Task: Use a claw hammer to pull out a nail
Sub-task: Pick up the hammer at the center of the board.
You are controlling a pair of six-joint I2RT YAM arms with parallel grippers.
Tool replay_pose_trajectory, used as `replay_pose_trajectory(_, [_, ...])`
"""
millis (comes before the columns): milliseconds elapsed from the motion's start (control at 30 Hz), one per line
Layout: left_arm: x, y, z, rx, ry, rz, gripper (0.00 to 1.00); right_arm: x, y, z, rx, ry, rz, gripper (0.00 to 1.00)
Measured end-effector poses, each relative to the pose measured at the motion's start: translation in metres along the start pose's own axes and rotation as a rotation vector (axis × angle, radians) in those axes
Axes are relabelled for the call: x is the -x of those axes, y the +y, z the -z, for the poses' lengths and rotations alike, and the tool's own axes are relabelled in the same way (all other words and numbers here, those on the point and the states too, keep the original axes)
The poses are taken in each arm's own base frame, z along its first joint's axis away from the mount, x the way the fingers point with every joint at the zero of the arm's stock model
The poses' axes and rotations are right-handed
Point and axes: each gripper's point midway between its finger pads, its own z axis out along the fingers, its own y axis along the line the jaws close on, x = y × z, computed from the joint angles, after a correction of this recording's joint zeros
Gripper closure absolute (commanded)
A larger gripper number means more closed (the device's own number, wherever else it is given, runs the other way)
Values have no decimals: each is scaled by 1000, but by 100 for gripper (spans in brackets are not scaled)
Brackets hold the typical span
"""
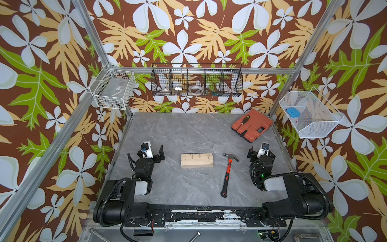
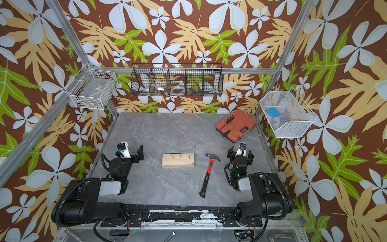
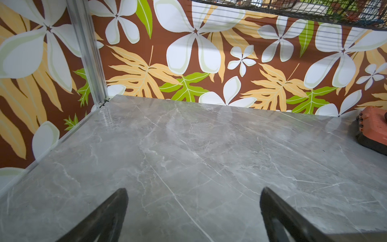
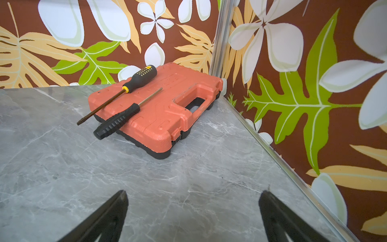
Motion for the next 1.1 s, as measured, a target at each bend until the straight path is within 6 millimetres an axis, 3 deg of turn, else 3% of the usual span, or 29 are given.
replay_pose_trajectory(67, [12,3,3,25,-31,13,0,31,7,-8,5,-10,-9,2])
replay_pose_trajectory(167, [46,3,3,62,-95,28,0,98,20,-21,41,-30,-68,8])
replay_pose_trajectory(200, [59,2,4,69,-122,38,2,109,28,-21,72,-9,-79,10])
replay_pose_trajectory(267, [85,-1,10,66,-169,80,7,112,44,-18,121,68,-73,12])
replay_pose_trajectory(400, [136,-21,19,-10,-208,187,14,83,95,20,275,269,-16,18])
replay_pose_trajectory(467, [143,-38,23,-77,-178,230,17,65,114,44,334,353,-2,21])
replay_pose_trajectory(667, [99,-95,40,-257,46,321,22,-11,133,100,393,618,-51,27])
replay_pose_trajectory(833, [63,-153,56,-392,200,299,23,-56,138,129,389,773,-117,30])
replay_pose_trajectory(933, [48,-176,58,-424,269,267,24,-73,139,137,368,840,-147,31])
replay_pose_trajectory(1100, [39,-201,57,-445,313,236,24,-89,145,150,364,904,-197,35])
